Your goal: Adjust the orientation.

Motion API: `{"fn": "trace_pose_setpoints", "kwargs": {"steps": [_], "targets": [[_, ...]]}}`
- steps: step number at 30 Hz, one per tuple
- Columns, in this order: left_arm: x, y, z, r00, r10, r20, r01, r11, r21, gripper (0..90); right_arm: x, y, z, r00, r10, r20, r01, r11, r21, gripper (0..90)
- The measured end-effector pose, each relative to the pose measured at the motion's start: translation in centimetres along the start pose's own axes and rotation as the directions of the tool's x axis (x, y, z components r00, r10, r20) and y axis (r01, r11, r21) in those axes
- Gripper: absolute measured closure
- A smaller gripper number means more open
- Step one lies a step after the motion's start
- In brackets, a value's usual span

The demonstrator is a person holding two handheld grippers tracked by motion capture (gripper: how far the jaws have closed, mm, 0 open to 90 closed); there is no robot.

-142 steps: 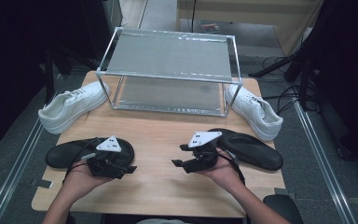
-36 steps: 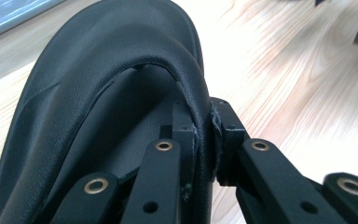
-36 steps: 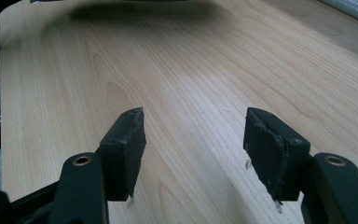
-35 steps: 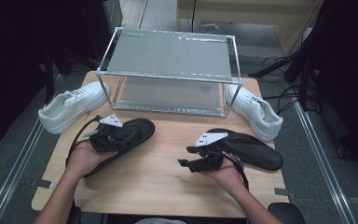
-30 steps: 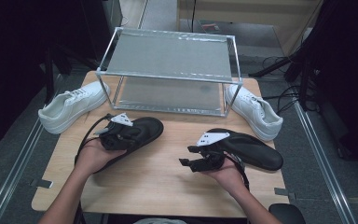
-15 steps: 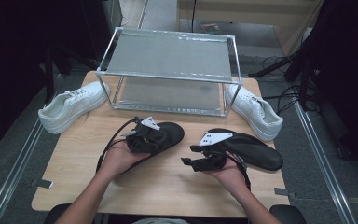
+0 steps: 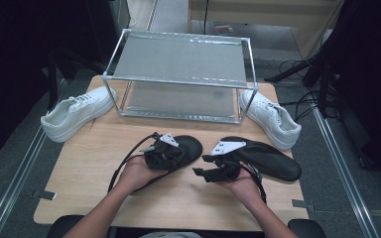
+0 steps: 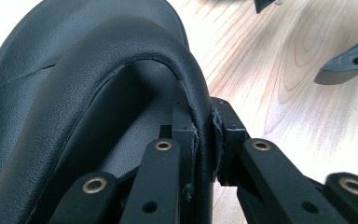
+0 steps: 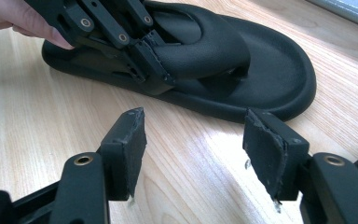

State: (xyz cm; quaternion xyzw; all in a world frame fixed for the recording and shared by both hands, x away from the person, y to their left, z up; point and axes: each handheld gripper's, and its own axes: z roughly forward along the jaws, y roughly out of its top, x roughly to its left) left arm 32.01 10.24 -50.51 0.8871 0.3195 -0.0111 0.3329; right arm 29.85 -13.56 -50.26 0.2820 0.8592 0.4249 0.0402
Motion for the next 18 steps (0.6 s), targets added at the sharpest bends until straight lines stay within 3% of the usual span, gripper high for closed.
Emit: {"fn": "trace_pose_setpoints", "kwargs": {"steps": [6,18], "targets": [[0.4,-0.2,-1.0,0.9997,-0.021,0.011,0.021,0.9996,-0.019,69.0,-0.1,0.1,-0.1,0.9999,0.000,0.012,0.001,1.000,-0.013,40.6],[1.0,-1.0,-3.5,0.9999,-0.010,-0.001,0.010,0.9991,-0.042,48.3,0.1,0.3,0.3,0.9999,0.000,0.014,0.000,1.000,-0.009,40.9]]}}
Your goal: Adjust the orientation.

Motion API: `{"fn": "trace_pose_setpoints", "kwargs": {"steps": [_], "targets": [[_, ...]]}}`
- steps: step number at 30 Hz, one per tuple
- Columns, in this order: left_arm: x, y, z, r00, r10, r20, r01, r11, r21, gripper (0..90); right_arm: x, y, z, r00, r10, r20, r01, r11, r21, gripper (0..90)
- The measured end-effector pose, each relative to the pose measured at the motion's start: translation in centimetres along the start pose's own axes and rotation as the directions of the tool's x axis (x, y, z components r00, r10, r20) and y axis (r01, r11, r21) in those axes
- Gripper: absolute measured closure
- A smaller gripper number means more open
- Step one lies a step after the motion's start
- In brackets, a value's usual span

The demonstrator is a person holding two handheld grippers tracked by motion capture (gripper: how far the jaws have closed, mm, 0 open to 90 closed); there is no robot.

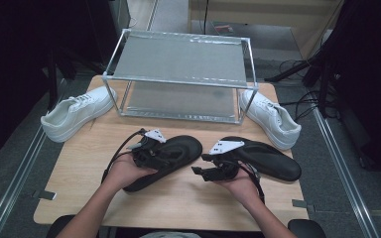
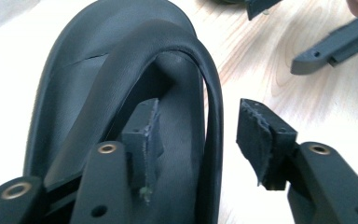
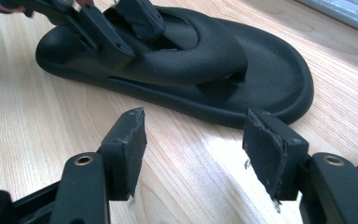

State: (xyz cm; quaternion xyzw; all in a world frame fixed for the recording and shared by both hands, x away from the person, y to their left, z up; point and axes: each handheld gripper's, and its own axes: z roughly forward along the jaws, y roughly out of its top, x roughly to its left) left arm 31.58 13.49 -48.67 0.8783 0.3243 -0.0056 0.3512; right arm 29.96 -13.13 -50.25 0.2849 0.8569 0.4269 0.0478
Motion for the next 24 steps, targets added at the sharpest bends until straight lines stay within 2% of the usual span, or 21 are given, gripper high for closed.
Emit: {"fn": "trace_pose_setpoints", "kwargs": {"steps": [4,8,14,20,24], "targets": [[0.2,-0.5,-1.2,0.9997,0.023,-0.007,-0.023,0.9994,-0.024,46.4,0.1,0.0,0.0,1.0000,-0.005,0.000,0.005,1.000,-0.001,41.1],[0.6,-0.8,-1.8,0.9998,0.019,-0.005,-0.019,0.9992,-0.036,45.2,0.2,0.1,0.2,1.0000,-0.009,0.001,0.009,1.000,-0.002,41.3],[1.1,-1.3,-2.7,0.9999,0.007,-0.009,-0.008,0.9990,-0.044,45.2,0.3,0.3,0.3,1.0000,-0.005,0.000,0.005,1.000,-0.003,42.3],[1.7,-2.1,-4.1,0.9997,-0.001,-0.025,0.000,0.9984,-0.057,45.6,0.6,0.4,0.5,0.9998,-0.021,-0.004,0.021,1.000,0.001,43.2],[2.7,-2.7,-5.1,0.9989,-0.029,-0.037,0.026,0.9965,-0.079,47.3,0.6,0.6,0.6,0.9997,-0.023,-0.011,0.023,1.000,-0.001,44.9]]}}
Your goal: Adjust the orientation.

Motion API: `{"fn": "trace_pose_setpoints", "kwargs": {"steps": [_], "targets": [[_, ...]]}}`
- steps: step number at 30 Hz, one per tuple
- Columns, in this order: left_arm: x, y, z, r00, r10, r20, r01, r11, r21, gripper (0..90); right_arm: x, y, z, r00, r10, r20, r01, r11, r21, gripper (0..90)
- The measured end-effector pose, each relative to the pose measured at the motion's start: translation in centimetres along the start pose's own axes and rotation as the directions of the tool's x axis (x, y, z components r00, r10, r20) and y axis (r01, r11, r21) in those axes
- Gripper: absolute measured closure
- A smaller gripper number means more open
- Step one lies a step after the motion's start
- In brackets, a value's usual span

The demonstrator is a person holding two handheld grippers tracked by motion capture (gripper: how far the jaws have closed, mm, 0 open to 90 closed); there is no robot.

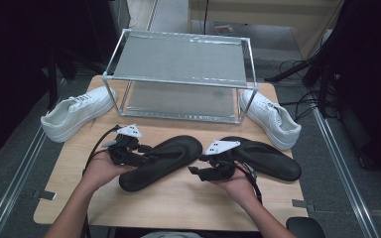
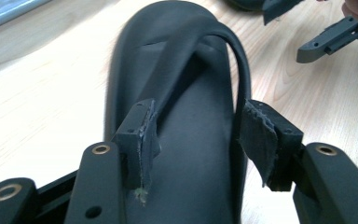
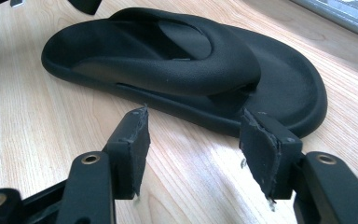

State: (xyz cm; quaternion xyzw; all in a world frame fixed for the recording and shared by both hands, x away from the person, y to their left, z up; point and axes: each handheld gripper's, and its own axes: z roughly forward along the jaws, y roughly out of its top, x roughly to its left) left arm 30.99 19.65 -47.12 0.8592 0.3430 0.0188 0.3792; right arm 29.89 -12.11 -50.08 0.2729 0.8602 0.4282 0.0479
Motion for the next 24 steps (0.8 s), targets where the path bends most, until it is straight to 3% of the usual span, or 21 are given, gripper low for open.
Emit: {"fn": "trace_pose_setpoints", "kwargs": {"steps": [8,9,10,11,12,13,14,19,21,24], "targets": [[1.1,-0.9,-1.3,0.9994,-0.032,-0.012,0.032,0.9994,-0.012,62.3,0.0,0.3,0.2,0.9999,0.005,-0.015,-0.005,1.000,-0.004,48.6],[1.2,-1.0,-1.5,0.9994,-0.028,-0.021,0.028,0.9995,-0.015,65.5,0.1,0.3,0.2,0.9999,0.000,-0.014,0.000,1.000,-0.004,50.8],[1.4,-1.1,-1.7,0.9994,-0.026,-0.023,0.026,0.9995,-0.017,75.0,0.1,0.4,0.2,0.9999,0.000,-0.017,0.000,1.000,-0.005,53.3],[1.5,-1.2,-1.9,0.9988,-0.028,-0.039,0.027,0.9993,-0.024,75.0,0.2,0.4,0.2,0.9998,0.000,-0.022,0.000,1.000,-0.008,56.1],[1.8,-1.3,-2.0,0.9983,-0.032,-0.049,0.031,0.9993,-0.023,82.5,0.1,0.5,0.3,0.9990,0.006,-0.044,-0.006,1.000,-0.005,62.8],[2.1,-1.5,-2.1,0.9972,-0.039,-0.064,0.038,0.9990,-0.022,82.5,0.1,0.5,0.3,0.9990,0.006,-0.044,-0.006,1.000,-0.005,62.8],[2.4,-1.6,-2.1,0.9960,-0.056,-0.070,0.055,0.9983,-0.019,89.5,0.1,0.7,0.5,0.9974,0.028,-0.067,-0.027,1.000,0.008,69.3],[3.9,-2.4,-1.7,0.9928,-0.084,-0.085,0.084,0.9964,-0.012,90.0,0.6,1.0,0.7,0.9983,0.002,-0.058,-0.003,1.000,-0.010,83.0],[4.2,-2.5,-1.3,0.9936,-0.070,-0.089,0.068,0.9975,-0.018,90.0,1.1,1.2,0.9,0.9977,-0.009,-0.067,0.008,1.000,-0.017,90.0],[4.3,-2.6,-0.9,0.9945,-0.064,-0.083,0.062,0.9978,-0.022,90.0,1.5,1.3,1.4,0.9977,-0.022,-0.064,0.021,1.000,-0.015,90.0]]}}
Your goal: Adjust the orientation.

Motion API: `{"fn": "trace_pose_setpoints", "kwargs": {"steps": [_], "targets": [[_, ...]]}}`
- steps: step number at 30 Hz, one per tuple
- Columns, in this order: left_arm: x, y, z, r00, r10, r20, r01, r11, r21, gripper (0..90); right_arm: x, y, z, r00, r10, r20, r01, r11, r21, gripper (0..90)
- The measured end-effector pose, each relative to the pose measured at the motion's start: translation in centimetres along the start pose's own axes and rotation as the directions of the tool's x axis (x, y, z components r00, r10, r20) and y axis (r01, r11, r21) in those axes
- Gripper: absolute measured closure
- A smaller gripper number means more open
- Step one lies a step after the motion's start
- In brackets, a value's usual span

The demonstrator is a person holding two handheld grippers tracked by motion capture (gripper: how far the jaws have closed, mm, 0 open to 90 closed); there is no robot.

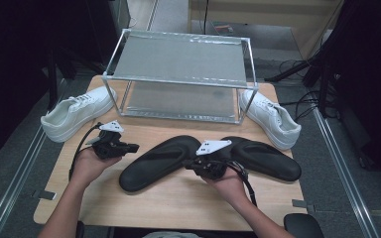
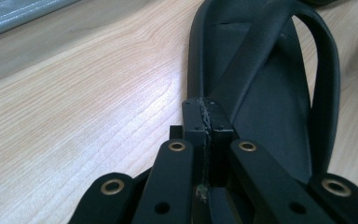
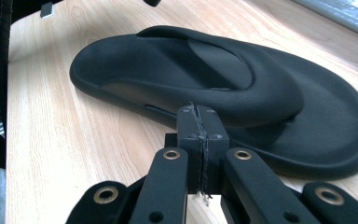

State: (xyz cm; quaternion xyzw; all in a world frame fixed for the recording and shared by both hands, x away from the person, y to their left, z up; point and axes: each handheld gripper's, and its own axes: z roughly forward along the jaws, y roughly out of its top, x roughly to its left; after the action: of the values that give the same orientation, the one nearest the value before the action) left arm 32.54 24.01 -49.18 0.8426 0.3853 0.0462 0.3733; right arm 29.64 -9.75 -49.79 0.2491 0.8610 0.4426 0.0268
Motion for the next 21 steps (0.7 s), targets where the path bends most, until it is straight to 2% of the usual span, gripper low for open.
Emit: {"fn": "trace_pose_setpoints", "kwargs": {"steps": [8,12,21], "targets": [[0.0,-0.2,1.2,1.0000,0.002,0.006,-0.002,0.9996,0.030,90.0,-0.2,0.0,0.8,0.9999,0.012,0.008,-0.012,1.000,0.005,90.0],[-0.3,-0.2,2.0,0.9998,0.018,0.009,-0.018,0.9980,0.061,90.0,-0.3,-0.2,1.4,0.9997,0.019,0.017,-0.020,1.000,0.018,90.0],[-0.3,-0.3,2.0,0.9999,0.003,0.012,-0.004,0.9981,0.061,90.0,-0.5,-0.2,2.1,0.9993,0.027,0.024,-0.028,1.000,0.012,90.0]]}}
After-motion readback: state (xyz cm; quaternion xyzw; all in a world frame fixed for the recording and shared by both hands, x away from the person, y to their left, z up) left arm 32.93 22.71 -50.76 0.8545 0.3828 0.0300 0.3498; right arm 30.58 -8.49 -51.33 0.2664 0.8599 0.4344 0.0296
